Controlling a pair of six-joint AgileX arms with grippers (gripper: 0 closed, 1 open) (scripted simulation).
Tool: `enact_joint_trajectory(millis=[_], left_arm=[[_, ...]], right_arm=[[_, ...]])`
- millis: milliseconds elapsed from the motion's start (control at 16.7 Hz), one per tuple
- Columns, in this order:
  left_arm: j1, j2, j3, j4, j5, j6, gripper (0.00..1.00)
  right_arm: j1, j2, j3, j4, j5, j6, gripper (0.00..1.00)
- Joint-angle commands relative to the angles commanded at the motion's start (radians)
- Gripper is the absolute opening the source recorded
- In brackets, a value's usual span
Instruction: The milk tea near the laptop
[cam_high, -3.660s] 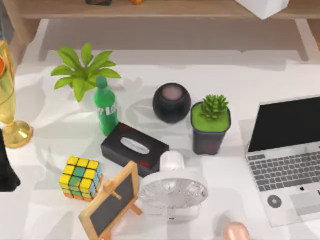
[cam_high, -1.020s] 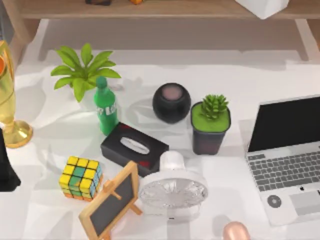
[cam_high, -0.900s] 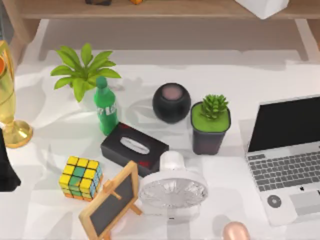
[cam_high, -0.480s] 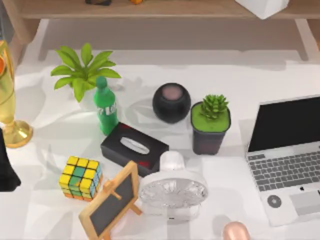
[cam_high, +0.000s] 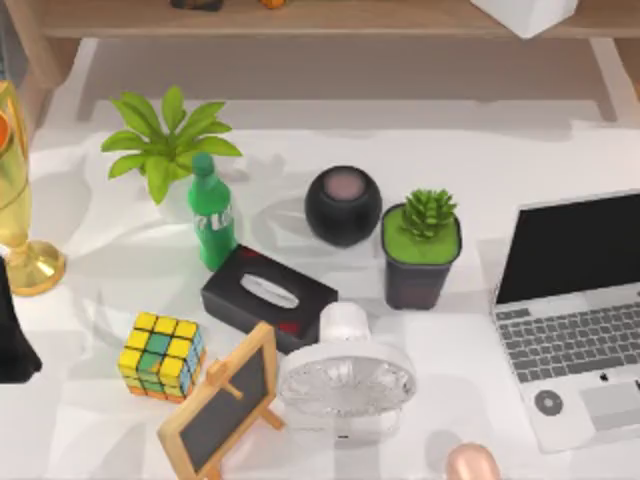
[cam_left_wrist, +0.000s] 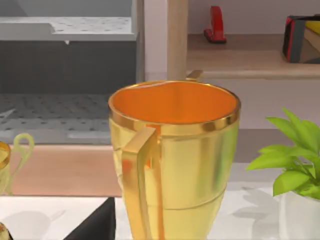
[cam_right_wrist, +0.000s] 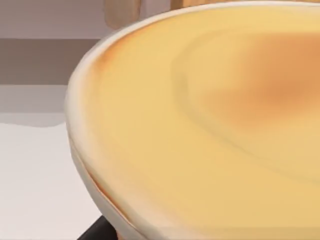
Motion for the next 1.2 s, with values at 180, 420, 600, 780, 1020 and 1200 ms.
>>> enact_joint_trajectory(millis=[180,420,600,780,1020,1200], left_arm=[[0.000,0.000,0.000,0.000,0.000,0.000,1.00],[0.000,0.000,0.000,0.000,0.000,0.000,1.00],[0.000,0.000,0.000,0.000,0.000,0.000,1.00],[0.000,0.000,0.000,0.000,0.000,0.000,1.00],[0.000,0.000,0.000,0.000,0.000,0.000,1.00],[0.000,0.000,0.000,0.000,0.000,0.000,1.00]], right_arm=[[0.000,0.000,0.000,0.000,0.000,0.000,0.00],[-0.001,0.000,-0.001,0.000,-0.001,0.002,0.00],[-0.017,-0.016,-0.001,-0.021,-0.003,-0.008,0.00],[-0.032,-0.049,0.007,-0.040,0.004,-0.008,0.00],[0.000,-0.075,0.003,-0.080,-0.001,0.002,0.00],[-0.003,-0.071,0.003,-0.077,-0.002,0.003,0.00]])
